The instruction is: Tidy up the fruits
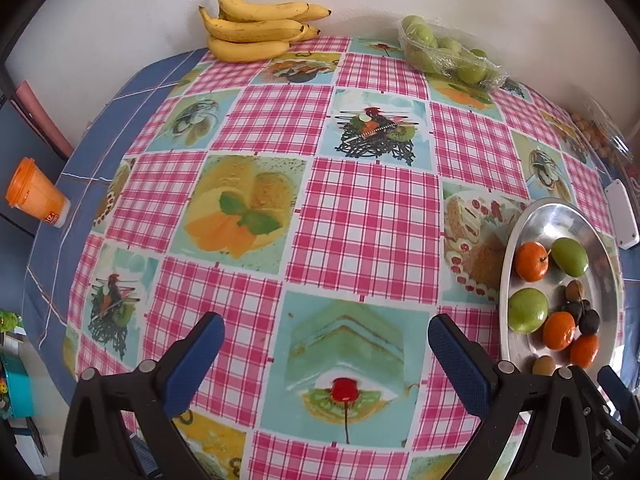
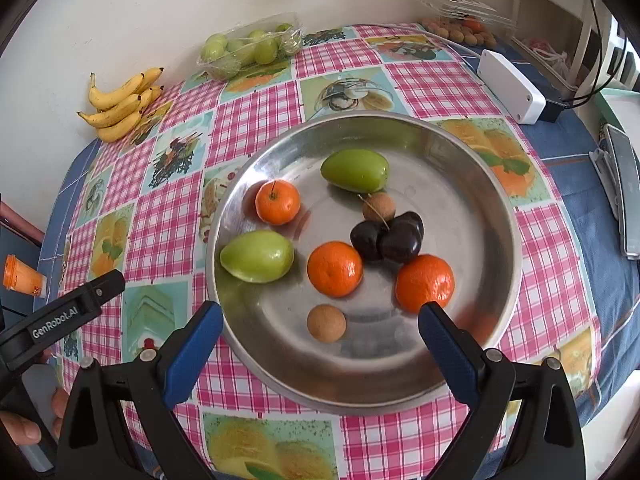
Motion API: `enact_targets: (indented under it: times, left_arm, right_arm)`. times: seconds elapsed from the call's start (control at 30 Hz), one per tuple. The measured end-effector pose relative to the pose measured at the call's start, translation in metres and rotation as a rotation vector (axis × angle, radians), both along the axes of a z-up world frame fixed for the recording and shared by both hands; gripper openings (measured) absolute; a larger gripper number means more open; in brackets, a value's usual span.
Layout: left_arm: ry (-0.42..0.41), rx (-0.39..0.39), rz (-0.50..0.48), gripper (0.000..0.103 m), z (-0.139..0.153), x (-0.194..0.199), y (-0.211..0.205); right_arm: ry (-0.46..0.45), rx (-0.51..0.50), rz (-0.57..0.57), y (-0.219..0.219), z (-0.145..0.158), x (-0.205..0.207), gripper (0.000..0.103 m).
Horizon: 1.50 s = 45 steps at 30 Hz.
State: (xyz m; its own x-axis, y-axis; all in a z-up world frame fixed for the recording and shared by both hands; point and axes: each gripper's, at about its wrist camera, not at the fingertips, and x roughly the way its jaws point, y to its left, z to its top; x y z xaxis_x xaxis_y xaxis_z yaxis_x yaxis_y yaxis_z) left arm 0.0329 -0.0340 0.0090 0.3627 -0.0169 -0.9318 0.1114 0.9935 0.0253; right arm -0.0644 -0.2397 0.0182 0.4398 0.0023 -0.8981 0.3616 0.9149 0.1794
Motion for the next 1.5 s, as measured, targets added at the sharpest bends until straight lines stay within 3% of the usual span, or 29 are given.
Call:
enact_targets:
  times: [0.77,1.5]
  left_arm:
    - [-0.094,0.018,-0.089,0.103,0.028,-0.052,0.012]
    - [-0.081,-0.024,-0.073,0.103,0.030,-0.050,0.016]
  right_arm:
    - [-0.022,-0.037,0.008,0.010,0.007,-0.031,0.098]
    - [-0.008,-0.058,0.011,0.012,0.006,-0.028,0.098]
